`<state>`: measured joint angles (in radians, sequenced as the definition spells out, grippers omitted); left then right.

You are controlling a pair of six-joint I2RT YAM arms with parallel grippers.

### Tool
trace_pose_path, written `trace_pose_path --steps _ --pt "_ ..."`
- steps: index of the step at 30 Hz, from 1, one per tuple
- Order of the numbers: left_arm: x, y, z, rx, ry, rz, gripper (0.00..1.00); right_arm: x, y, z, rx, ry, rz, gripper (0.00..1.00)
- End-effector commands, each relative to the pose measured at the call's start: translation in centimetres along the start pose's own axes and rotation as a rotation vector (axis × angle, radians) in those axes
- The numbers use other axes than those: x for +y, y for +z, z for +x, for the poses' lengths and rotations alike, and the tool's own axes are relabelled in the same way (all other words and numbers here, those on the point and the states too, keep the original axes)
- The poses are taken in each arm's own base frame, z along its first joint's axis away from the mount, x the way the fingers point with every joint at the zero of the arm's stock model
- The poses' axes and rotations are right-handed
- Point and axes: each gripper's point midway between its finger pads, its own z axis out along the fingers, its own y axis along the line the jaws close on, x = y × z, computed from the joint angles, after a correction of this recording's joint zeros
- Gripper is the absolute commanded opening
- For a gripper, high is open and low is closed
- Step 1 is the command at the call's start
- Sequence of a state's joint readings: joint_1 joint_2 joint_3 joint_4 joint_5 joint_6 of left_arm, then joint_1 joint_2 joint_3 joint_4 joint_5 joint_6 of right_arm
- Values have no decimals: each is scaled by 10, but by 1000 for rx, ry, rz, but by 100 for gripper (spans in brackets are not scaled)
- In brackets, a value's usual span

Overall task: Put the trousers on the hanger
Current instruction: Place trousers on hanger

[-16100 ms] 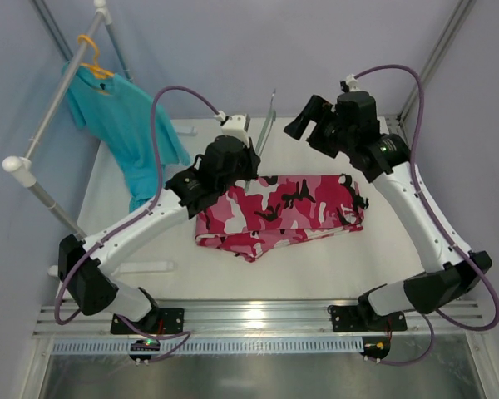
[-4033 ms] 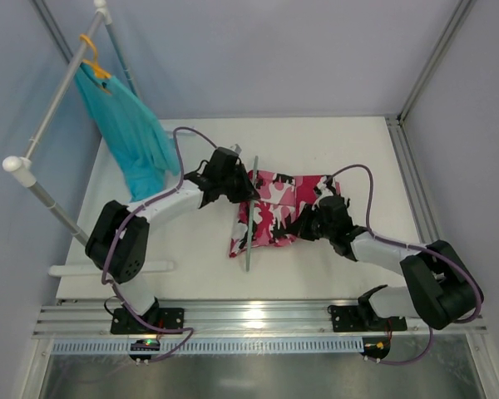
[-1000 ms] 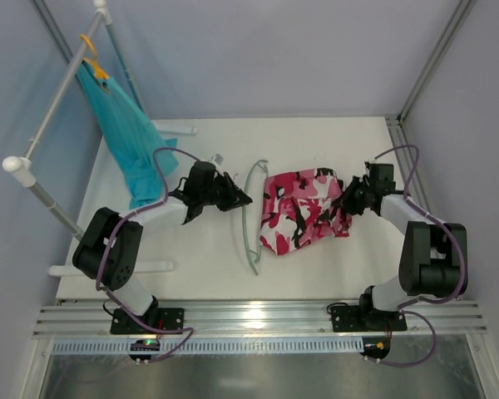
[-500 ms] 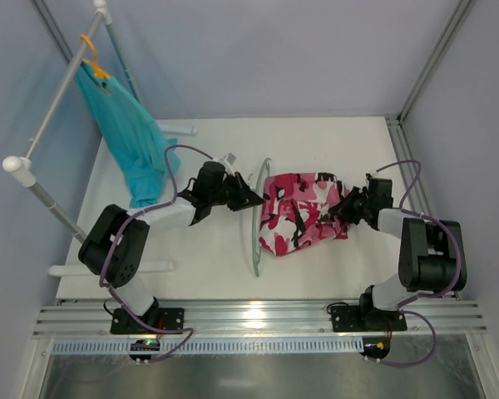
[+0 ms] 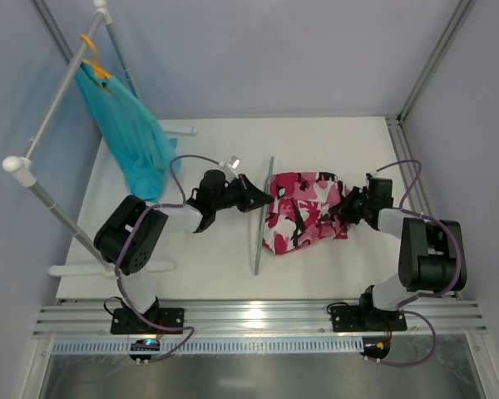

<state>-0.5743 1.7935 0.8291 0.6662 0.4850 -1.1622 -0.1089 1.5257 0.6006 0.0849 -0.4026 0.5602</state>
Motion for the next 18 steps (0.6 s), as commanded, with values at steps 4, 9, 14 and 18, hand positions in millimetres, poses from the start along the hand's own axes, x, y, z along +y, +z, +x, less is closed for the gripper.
trace_pose_path --steps 4,9,14,18 --pt "10 1 -12 -1 10 -77 2 -16 3 -8 -38 -18 65 4" --pt "48 -27 -26 -69 100 -351 27 -16 2 -9 -43 -23 67 4" --pt "52 -44 -36 -82 211 -457 43 -17 3 -9 -38 -19 68 4" --pt "55 -43 -33 -64 218 -460 46 -17 3 -9 -38 -18 68 4"
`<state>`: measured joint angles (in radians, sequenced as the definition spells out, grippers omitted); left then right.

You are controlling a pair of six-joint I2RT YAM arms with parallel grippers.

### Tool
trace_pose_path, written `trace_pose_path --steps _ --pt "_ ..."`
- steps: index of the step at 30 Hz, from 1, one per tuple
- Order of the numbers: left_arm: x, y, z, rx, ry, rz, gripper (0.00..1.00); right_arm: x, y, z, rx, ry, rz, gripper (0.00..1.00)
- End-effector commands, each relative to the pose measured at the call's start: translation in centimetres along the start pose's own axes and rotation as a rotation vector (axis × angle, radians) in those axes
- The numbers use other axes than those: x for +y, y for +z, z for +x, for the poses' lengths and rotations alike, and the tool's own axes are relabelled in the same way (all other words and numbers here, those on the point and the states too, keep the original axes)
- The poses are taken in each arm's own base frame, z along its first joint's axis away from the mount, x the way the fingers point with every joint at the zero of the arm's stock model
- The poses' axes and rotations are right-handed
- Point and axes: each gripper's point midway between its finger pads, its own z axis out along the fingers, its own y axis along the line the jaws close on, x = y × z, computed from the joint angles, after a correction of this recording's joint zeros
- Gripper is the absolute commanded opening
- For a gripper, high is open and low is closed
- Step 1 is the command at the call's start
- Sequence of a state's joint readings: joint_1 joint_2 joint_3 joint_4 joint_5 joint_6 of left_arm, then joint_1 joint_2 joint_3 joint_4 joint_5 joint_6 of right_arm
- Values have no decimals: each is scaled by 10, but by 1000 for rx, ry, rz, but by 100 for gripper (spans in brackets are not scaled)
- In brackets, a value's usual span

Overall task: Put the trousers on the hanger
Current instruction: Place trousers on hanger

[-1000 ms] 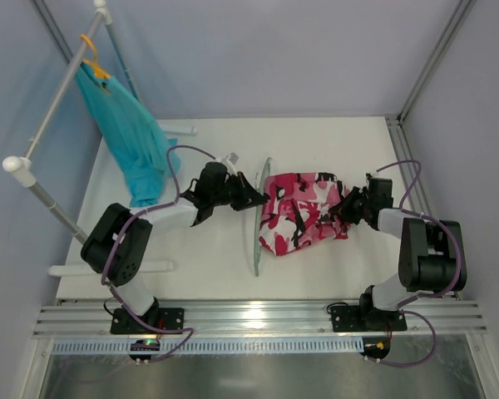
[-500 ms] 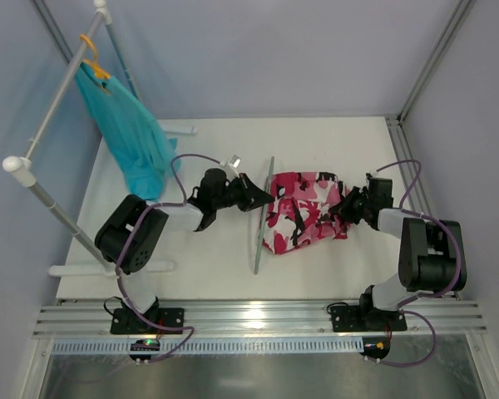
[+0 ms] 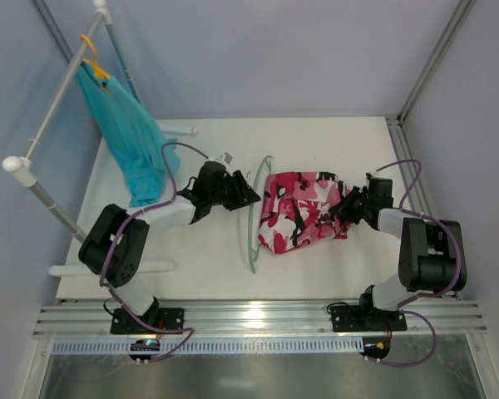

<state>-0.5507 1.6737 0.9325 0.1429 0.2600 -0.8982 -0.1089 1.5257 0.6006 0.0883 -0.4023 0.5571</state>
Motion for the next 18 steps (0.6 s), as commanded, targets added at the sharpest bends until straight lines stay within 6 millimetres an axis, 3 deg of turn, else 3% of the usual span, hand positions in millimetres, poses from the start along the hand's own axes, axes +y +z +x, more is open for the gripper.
trace_pose_path --steps 1,8,18 --pt "17 -6 -3 -8 75 -87 47 -17 3 -7 -34 -13 70 4" --pt "13 -14 5 -31 99 -82 64 -17 3 -7 -33 -15 68 4" --pt "-1 -38 7 -116 128 47 71 -17 3 -7 -30 -19 64 4"
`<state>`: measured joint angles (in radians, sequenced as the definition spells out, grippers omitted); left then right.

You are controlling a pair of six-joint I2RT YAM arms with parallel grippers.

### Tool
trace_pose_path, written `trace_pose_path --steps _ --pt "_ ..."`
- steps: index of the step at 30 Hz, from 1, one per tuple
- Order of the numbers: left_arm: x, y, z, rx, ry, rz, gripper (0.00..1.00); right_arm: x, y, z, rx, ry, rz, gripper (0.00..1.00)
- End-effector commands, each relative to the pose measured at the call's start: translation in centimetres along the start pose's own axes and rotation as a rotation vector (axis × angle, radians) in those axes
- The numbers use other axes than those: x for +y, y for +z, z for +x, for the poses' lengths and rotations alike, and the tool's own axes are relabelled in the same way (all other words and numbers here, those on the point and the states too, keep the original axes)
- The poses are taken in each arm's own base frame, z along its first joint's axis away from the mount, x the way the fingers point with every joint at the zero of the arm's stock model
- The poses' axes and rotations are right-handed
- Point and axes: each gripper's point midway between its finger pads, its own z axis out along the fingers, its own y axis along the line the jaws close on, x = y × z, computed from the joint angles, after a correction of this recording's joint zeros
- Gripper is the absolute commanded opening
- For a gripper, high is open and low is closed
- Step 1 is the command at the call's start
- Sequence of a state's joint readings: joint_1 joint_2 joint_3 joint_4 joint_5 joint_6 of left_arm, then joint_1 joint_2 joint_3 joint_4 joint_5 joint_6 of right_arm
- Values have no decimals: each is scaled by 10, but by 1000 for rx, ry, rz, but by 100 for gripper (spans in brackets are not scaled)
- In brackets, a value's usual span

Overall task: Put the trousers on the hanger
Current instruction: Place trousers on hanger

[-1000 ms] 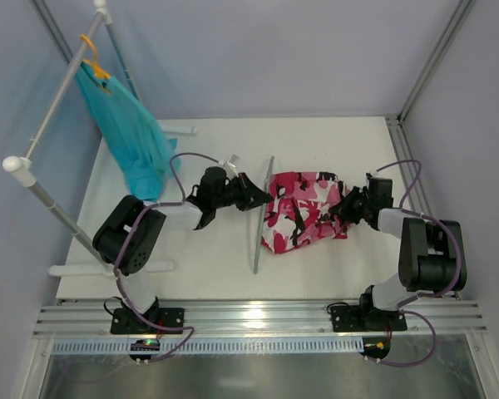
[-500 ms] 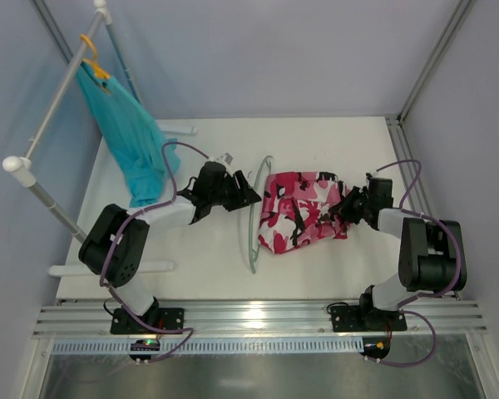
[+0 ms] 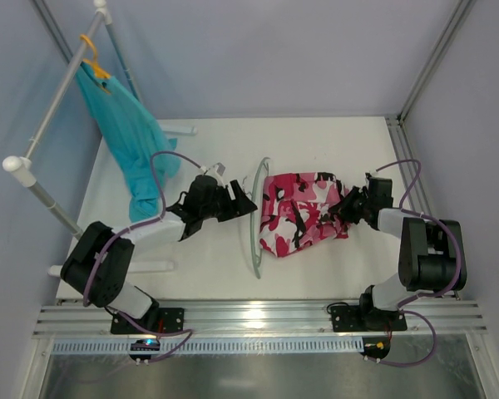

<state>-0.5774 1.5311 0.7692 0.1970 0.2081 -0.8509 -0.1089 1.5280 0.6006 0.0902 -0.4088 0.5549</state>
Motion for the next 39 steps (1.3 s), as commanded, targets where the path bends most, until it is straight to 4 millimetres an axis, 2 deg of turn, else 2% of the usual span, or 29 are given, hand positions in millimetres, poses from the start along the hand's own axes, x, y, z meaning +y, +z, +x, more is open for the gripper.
trace_pose_path --steps 1,6,9,13,20,23,24,27,28,30,31,33,35,38,39 --pt "-10 -13 -14 -79 60 49 72 -17 3 -7 -34 -17 69 4" --pt "-16 -17 -14 -102 61 90 75 -17 3 -8 -37 -18 69 4" --pt "-16 -15 -6 -98 58 109 75 -17 3 -7 -36 -18 70 4" --pt "-5 -7 2 -74 55 82 74 -17 3 -8 -37 -17 69 4" --pt "-5 2 -6 -86 65 60 69 -17 3 -9 -39 -16 69 4" --pt "-12 11 -9 -69 63 80 50 -10 3 -7 -25 -33 40 4" --pt "-14 12 -10 -68 49 83 30 -6 0 -7 -20 -49 32 4" --pt "-16 17 -11 -61 37 77 0 21 -8 -12 -19 -103 -13 4" --pt "-23 17 -14 -75 38 102 0 39 -16 -23 -54 -136 -48 4" --pt "-39 13 -12 -78 44 177 0 48 -24 -27 -57 -142 -52 4" --pt "-50 11 -10 -76 48 213 0 56 -28 -36 -76 -152 -64 4" --pt "-68 5 -14 -91 61 278 0 58 -28 -36 -69 -148 -62 4" --pt "-77 4 -18 -105 43 311 0 56 -24 -33 -56 -139 -56 4" --pt "-76 12 -17 -95 34 307 0 54 -18 -25 -42 -130 -63 4" --pt "-67 19 -12 -78 27 275 0 54 -17 -22 -34 -130 -66 4"
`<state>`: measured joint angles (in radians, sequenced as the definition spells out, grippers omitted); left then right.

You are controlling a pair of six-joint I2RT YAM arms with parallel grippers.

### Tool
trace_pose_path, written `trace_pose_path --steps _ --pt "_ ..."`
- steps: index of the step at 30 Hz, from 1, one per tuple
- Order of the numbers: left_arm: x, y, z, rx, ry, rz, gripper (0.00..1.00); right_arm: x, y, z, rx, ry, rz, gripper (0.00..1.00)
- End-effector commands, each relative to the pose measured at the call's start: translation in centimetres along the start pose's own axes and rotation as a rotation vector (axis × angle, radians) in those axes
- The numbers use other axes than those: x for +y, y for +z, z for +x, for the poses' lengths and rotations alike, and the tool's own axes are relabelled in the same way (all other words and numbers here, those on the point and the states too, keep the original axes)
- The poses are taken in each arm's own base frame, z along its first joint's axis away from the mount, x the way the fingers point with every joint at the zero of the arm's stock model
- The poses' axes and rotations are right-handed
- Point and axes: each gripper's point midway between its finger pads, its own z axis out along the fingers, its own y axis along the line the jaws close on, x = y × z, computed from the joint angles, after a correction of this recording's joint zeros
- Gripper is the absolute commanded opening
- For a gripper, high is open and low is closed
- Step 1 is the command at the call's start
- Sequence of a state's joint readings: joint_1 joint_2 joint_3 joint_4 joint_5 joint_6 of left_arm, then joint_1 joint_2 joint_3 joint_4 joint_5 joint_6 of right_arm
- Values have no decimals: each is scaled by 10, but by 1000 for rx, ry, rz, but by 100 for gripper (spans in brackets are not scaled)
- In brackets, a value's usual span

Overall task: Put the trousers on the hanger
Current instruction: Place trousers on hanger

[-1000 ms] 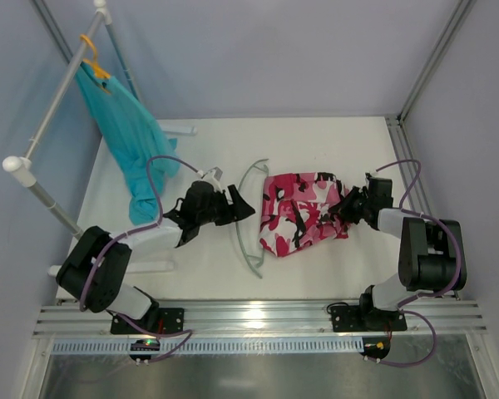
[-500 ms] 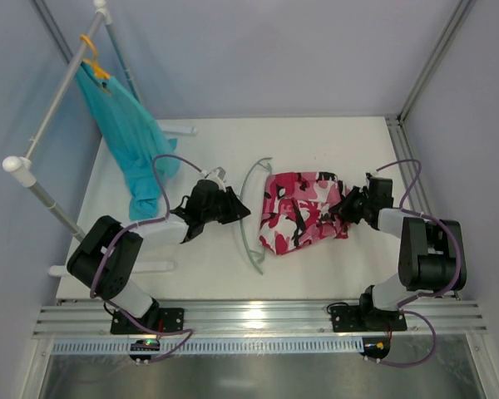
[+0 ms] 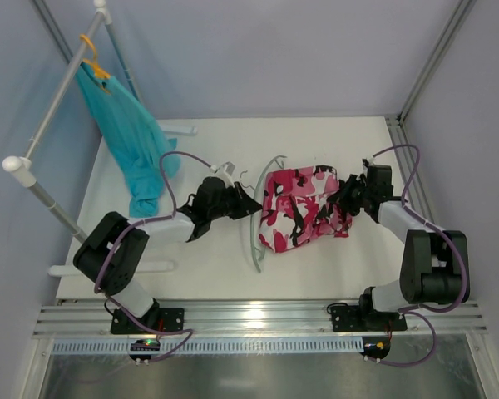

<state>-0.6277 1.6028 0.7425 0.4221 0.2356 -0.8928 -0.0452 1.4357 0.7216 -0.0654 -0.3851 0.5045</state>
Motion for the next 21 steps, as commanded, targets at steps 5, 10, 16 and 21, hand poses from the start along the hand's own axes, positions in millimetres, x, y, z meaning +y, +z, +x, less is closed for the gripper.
trace_pose_path --steps 5,10,16,21 --pt "-1 15 -13 -59 -21 -9 0 24 0 -8 -20 -34 -52 4" --pt "40 17 0 -59 -91 -166 0 67 -19 -31 -79 -117 -81 4" --pt "89 -3 7 -58 -69 -393 0 -20 -43 -57 -262 14 195 4" --pt "103 -13 -1 -83 -109 -396 0 -87 -31 -33 -239 183 316 4"
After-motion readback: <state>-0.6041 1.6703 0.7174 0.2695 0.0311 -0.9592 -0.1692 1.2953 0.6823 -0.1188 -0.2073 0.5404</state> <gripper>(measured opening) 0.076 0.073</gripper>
